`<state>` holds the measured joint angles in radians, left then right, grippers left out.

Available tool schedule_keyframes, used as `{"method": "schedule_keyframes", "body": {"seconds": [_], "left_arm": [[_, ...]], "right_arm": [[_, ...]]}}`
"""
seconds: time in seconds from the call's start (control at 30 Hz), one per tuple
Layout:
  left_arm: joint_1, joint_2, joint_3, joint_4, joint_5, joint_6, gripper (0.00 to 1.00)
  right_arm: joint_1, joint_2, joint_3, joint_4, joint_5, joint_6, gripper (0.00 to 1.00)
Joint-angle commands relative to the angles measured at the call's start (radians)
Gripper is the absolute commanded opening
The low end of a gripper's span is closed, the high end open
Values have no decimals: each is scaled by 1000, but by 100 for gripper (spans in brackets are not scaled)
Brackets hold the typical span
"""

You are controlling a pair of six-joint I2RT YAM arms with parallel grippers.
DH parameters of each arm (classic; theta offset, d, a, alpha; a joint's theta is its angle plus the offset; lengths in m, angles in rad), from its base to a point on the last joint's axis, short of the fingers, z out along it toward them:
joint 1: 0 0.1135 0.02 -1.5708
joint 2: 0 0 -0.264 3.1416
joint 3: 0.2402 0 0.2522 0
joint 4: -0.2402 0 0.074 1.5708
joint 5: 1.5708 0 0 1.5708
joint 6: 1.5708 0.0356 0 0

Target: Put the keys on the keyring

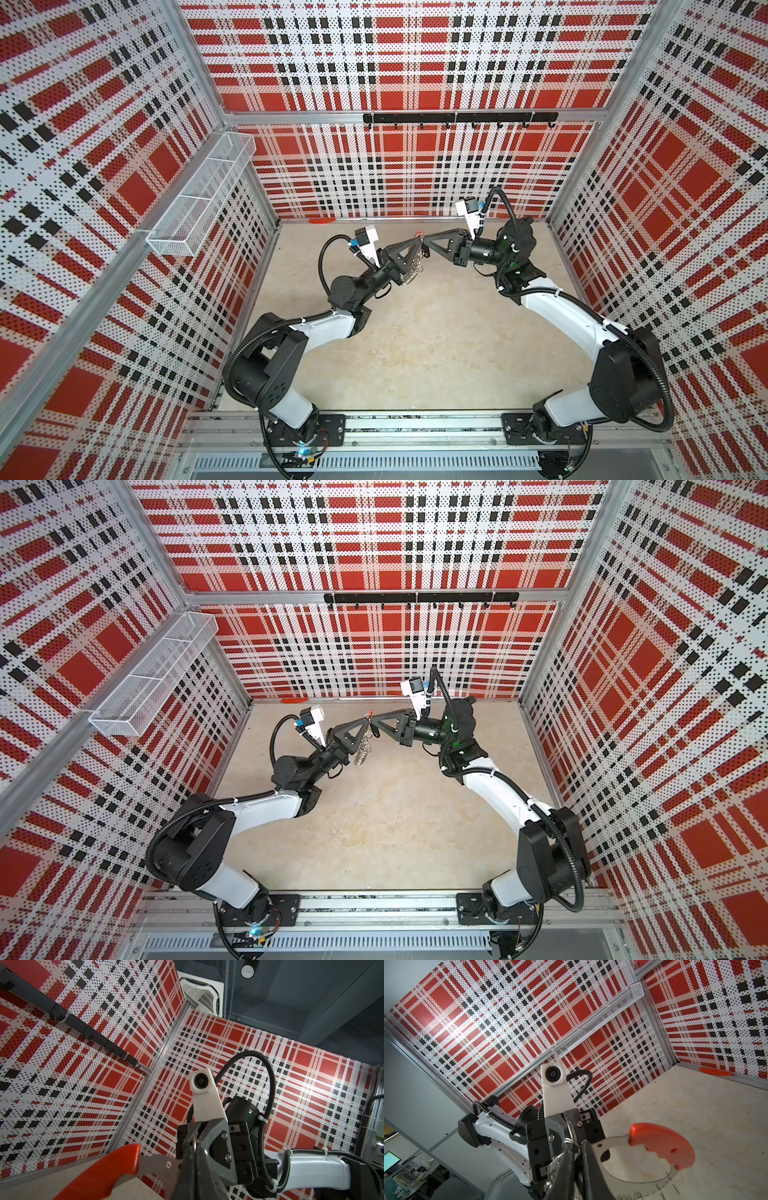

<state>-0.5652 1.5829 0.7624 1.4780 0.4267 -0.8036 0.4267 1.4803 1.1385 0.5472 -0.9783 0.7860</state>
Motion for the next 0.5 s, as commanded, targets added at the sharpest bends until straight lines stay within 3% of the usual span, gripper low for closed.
{"method": "schedule_keyframes", "body": {"seconds": [0.0, 0.1, 0.27, 0.47], "left_arm": [[-7, -9, 21, 15, 20, 11, 0], [-6, -13, 22, 16, 18, 11, 0], [6, -30, 16, 5, 21, 12, 0], [14, -39, 13, 5, 21, 11, 0]], "right_arm": [[27, 13, 44, -2, -14, -22, 13], [25, 1, 45, -39, -3, -49, 17], [0, -70, 33, -205, 116, -174, 17], [-25, -96, 0, -185, 68, -159, 19]]}}
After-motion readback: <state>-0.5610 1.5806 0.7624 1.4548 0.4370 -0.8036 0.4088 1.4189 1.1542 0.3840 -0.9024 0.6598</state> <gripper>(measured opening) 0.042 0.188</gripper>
